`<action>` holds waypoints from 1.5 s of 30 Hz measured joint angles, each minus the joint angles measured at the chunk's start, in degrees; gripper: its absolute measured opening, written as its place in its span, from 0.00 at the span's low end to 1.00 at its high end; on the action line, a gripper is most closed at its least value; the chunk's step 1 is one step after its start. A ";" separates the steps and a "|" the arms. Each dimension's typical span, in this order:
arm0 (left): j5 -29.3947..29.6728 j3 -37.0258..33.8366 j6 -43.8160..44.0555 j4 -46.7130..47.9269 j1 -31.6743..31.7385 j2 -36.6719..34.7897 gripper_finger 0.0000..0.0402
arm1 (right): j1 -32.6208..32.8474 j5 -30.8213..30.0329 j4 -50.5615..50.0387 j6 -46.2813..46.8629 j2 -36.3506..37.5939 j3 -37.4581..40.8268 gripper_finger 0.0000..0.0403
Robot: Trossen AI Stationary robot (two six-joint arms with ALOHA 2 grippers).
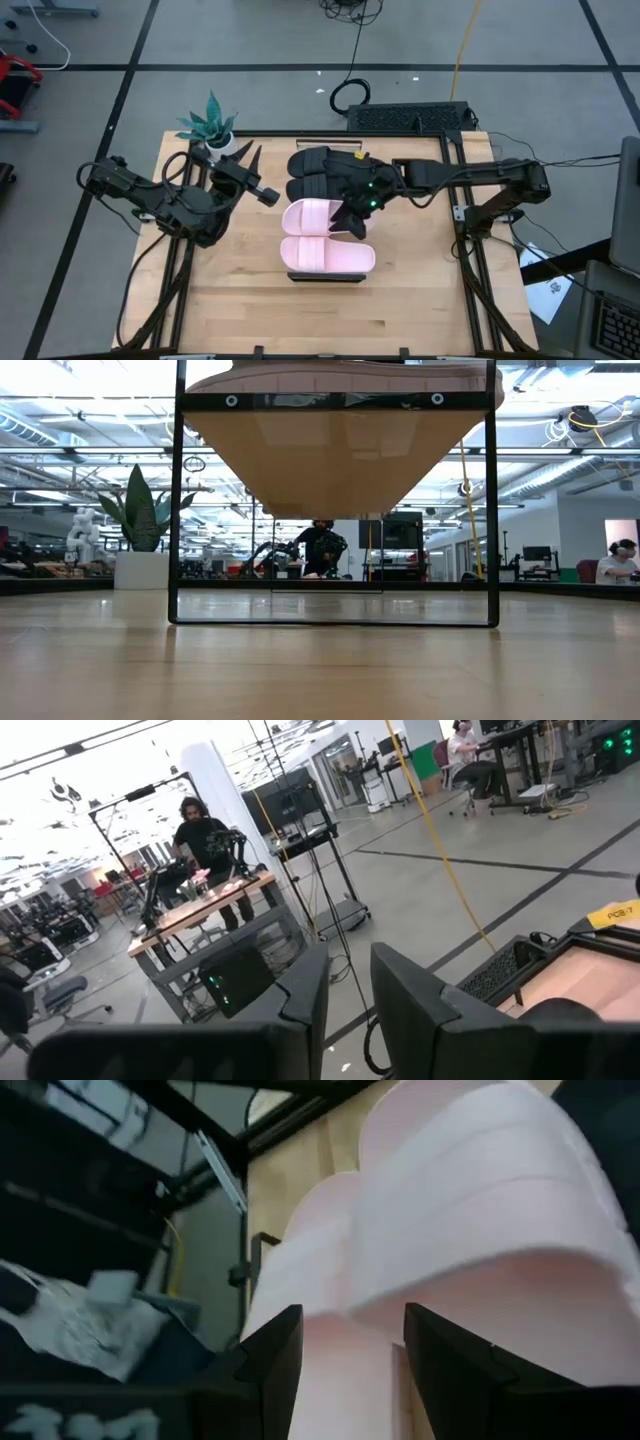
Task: Pick and place slides into the shelf
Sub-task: Adjust the white slides on the shelf
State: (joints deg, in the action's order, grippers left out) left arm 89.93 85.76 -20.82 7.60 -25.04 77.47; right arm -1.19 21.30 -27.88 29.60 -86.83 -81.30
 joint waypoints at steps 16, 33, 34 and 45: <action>0.02 0.00 -3.50 0.39 0.00 0.00 0.20 | -0.24 -4.82 6.79 7.94 0.01 2.25 0.41; 0.02 0.00 -4.30 0.42 0.00 0.02 0.20 | -0.61 -7.76 10.80 12.85 0.11 6.46 0.41; 0.02 0.00 -4.59 0.43 0.00 0.02 0.20 | -0.61 -7.78 11.90 13.33 0.09 6.91 0.41; 0.02 0.00 -4.72 0.44 0.00 0.02 0.20 | -0.70 -7.80 16.74 14.74 0.07 7.45 0.41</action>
State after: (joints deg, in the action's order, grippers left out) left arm 89.95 85.76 -25.53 8.03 -25.04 77.49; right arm -1.89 13.50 -11.14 44.34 -86.76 -73.84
